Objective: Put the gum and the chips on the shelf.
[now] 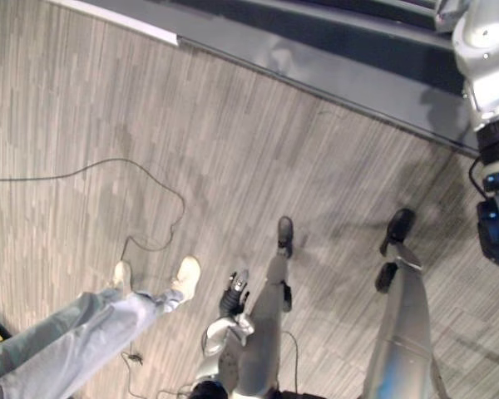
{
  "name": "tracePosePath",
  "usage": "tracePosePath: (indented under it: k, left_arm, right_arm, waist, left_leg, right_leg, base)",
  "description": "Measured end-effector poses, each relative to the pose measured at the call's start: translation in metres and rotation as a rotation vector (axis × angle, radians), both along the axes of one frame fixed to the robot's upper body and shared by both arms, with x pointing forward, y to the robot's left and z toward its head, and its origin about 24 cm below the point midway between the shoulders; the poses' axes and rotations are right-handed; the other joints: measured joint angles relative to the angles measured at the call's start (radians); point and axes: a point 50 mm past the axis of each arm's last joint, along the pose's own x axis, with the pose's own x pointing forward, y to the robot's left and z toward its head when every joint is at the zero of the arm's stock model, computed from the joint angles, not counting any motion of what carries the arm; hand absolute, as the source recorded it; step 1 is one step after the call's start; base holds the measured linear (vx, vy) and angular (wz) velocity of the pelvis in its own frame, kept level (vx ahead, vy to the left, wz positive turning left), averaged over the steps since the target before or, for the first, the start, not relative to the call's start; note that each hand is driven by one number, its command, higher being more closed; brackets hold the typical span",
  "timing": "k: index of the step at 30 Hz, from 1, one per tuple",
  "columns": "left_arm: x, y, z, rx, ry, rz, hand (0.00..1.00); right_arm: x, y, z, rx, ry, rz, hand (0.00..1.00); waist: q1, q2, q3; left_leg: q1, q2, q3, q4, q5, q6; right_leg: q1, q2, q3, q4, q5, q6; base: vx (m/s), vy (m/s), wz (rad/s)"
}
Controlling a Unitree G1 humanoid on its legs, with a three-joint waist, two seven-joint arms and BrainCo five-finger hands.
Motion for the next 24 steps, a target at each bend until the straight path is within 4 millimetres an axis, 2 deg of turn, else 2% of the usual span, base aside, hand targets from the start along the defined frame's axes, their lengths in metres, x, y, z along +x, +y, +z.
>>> tracePosePath:
  k: [7, 8, 10, 11, 12, 20, 24]
  left_arm:
    - [0.000, -0.001, 0.000, -0.004, 0.000, 0.000, 0.00]
    - [0.000, -0.001, 0.000, -0.004, 0.001, 0.000, 0.00]
    - [0.000, -0.002, 0.000, -0.005, 0.001, 0.000, 0.00]
    - [0.000, -0.002, 0.000, -0.005, 0.001, 0.000, 0.00]
    - [0.000, -0.002, 0.000, -0.005, 0.001, 0.000, 0.00]
    - [-0.003, -0.002, -0.004, -0.003, 0.024, 0.000, 0.00]
    - [-0.004, -0.001, -0.006, -0.003, 0.033, 0.002, 0.00]
  right_arm:
    - [0.001, -0.001, 0.000, 0.067, 0.001, 0.068, 1.00]
    - [0.001, -0.001, 0.000, 0.074, 0.001, 0.074, 0.00]
    - [0.004, -0.002, -0.003, 0.070, 0.034, 0.079, 0.00]
    - [0.012, -0.009, -0.014, 0.085, 0.105, 0.048, 0.00]
    - [0.012, -0.009, -0.015, 0.078, 0.100, 0.047, 0.00]
    - [0.013, -0.007, -0.016, 0.075, 0.112, 0.049, 0.00]
    - [0.021, -0.009, -0.032, 0.091, 0.173, 0.030, 0.00]
  waist:
    - [0.002, 0.000, -0.001]
    - [0.003, 0.000, -0.001]
    - [0.002, 0.000, -0.001]
    - [0.003, 0.000, -0.001]
    - [0.004, 0.000, -0.001]
    - [0.000, 0.000, -0.001]
    - [-0.005, -0.003, -0.002]
  left_leg:
    - [0.003, -0.003, 0.017, 0.000, 0.001, 0.000]
    - [0.002, -0.003, 0.020, 0.000, 0.001, 0.001]
    - [0.002, -0.003, 0.022, 0.000, 0.001, 0.001]
    - [0.001, -0.004, 0.022, 0.000, 0.001, 0.001]
    - [0.000, -0.004, 0.022, 0.000, 0.001, 0.001]
    - [0.014, -0.005, 0.027, -0.002, 0.002, 0.000]
    - [0.047, -0.003, 0.024, -0.002, 0.000, -0.001]
  right_leg:
    - [-0.007, 0.002, 0.012, 0.001, 0.000, 0.000]
    - [-0.007, 0.003, 0.014, -0.004, 0.001, 0.001]
    - [-0.007, 0.003, 0.016, -0.007, 0.002, 0.004]
    - [-0.008, 0.003, 0.016, -0.008, 0.002, 0.004]
    - [-0.008, 0.003, 0.016, -0.008, 0.002, 0.004]
    - [0.001, 0.004, 0.021, -0.005, 0.006, -0.001]
    - [0.040, 0.004, 0.015, -0.011, 0.003, 0.002]
  base:
    - [-0.01, -0.041, -0.03]
    - [-0.02, -0.043, -0.04]
    - [-0.01, -0.034, -0.03]
    - [-0.01, -0.034, 0.00]
    - [-0.01, -0.044, 0.00]
    - [0.00, -0.040, -0.02]
    - [0.00, -0.029, -0.02]
